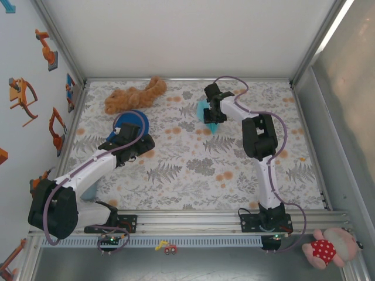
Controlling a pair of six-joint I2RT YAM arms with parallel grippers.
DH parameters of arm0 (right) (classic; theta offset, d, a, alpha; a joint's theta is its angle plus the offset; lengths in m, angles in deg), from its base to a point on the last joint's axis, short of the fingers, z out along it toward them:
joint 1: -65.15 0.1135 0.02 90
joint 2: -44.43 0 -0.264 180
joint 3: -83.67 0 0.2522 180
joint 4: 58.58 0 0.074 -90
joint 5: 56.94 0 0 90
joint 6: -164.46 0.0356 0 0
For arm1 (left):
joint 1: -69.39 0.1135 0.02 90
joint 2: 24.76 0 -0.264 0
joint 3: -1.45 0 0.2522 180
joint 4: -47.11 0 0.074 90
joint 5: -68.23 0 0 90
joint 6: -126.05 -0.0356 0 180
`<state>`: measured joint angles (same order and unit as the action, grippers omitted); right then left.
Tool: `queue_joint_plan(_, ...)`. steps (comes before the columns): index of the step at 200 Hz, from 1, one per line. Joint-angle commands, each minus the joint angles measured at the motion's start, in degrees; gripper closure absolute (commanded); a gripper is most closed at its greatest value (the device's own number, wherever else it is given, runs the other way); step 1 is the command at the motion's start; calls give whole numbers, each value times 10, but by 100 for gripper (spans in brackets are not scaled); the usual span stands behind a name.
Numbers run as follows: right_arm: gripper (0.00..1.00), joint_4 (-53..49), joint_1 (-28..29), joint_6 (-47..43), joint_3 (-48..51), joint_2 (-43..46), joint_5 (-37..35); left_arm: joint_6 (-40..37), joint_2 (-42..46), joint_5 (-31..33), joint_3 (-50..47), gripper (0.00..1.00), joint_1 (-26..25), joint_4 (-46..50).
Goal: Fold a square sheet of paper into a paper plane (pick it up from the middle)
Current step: Move the paper plane to the top-center of the table.
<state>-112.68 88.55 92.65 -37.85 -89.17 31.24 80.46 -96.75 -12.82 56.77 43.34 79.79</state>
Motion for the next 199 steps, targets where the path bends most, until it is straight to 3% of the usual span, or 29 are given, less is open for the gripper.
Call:
queue_joint_plan(1,54,-1,-3,3,4,-30,-23,-11,-4,-2,5,4,4,12)
queue_joint_plan(95,51,14,-4,18,5,-10,-27,-15,0,0,24,4,4,23)
queue_joint_plan(159,50,14,-4,33,17,122,-41,-38,45,48,62,4,7,52)
queue_joint_plan(199,49,47,-6,46,89,242,-86,-63,79,98,76,4,21,62)
